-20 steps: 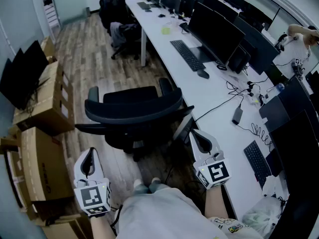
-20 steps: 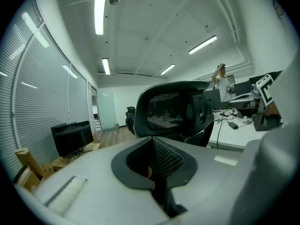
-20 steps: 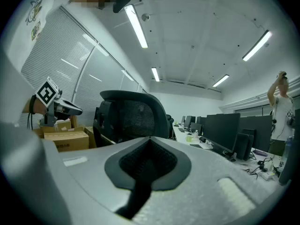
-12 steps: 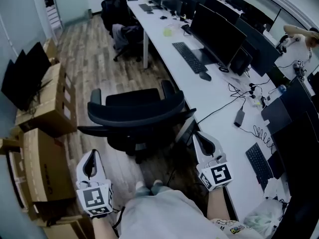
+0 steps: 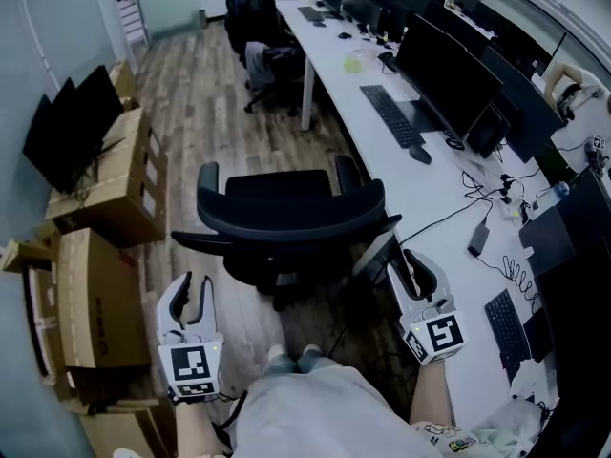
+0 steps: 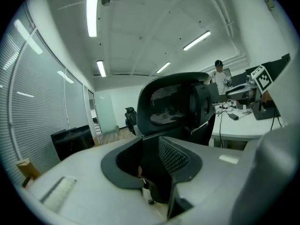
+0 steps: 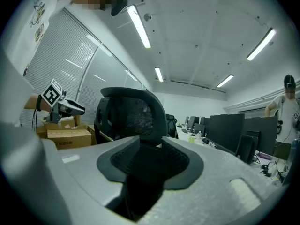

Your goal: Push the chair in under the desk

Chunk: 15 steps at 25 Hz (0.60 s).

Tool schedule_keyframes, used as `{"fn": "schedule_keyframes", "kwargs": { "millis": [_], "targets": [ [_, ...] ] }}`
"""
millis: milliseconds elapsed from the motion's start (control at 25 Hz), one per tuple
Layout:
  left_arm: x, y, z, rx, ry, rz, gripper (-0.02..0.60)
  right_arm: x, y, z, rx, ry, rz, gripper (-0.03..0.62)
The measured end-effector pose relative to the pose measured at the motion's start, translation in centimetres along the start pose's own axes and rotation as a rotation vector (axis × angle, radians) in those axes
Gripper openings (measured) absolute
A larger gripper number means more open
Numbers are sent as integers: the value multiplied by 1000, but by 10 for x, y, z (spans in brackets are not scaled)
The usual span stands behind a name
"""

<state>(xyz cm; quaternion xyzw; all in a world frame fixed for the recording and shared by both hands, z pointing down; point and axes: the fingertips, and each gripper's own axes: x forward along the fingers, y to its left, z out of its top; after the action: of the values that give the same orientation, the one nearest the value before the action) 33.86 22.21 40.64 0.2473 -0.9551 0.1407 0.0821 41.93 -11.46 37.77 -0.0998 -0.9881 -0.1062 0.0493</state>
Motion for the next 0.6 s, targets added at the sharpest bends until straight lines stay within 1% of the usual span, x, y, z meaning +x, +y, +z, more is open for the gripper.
{"fn": "schedule_keyframes", "kwargs": {
  "millis": [120,200,360,480,600],
  "targets": [
    [4,6,-4,71,16,1,139,6,-1,-2,-40,12,37,176],
    [9,8,-9,127,30,-3,177,9,-3,-4,-73,13,58,205],
    [20,12,-14,211,49,-15,218,16,-10,-7,-106,9,82,230],
    [28,11,-19,272,69,-35,241,20,-14,-13,-130,32,102,239],
    [37,12,-27,357,100,-53,269,26,-16,-23,-162,60,129,261]
  ]
}}
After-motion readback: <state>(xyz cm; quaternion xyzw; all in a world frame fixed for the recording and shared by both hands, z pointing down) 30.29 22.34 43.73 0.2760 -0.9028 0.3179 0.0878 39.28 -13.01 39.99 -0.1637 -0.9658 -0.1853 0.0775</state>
